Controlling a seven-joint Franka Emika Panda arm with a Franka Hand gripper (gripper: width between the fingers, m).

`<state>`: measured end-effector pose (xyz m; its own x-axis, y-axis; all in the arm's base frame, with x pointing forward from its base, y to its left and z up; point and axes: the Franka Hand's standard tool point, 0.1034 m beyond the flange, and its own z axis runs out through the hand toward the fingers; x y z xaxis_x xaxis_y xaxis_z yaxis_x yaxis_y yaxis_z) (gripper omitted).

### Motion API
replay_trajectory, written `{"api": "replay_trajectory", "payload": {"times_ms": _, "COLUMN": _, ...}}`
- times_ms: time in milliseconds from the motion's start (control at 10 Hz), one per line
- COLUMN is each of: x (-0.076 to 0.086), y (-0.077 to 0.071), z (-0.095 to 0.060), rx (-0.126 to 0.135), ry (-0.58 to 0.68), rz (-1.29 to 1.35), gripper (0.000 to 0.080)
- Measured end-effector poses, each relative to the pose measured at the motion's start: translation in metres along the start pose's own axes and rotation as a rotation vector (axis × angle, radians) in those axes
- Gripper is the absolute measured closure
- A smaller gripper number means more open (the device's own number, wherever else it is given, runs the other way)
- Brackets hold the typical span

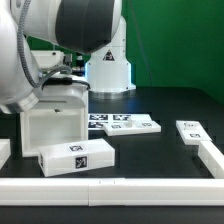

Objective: Assemble cabinet

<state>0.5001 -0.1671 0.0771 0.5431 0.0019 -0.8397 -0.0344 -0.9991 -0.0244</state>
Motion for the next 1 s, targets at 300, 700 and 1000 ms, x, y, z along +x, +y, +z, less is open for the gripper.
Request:
{"api": "replay_trajectory", "payload": {"times_ms": 300, "x": 0.000, "y": 0.000, "z": 0.001, "rx": 0.001, "ry": -0.005, "rz": 0.000, "gripper": 0.0002}}
{"api": "replay_trajectory", "payload": {"times_ms": 700, "x": -0.008, "y": 0.015, "z": 0.001, "rx": -0.063, "ry": -0.142, "rz": -0.030, "gripper": 0.0002}}
{"api": "replay_trajectory", "payload": {"times_ms": 1000, "x": -0.008, "y": 0.015, "z": 0.002, "rx": -0.064, "ry": -0.144, "rz": -0.030, "gripper": 0.0002}}
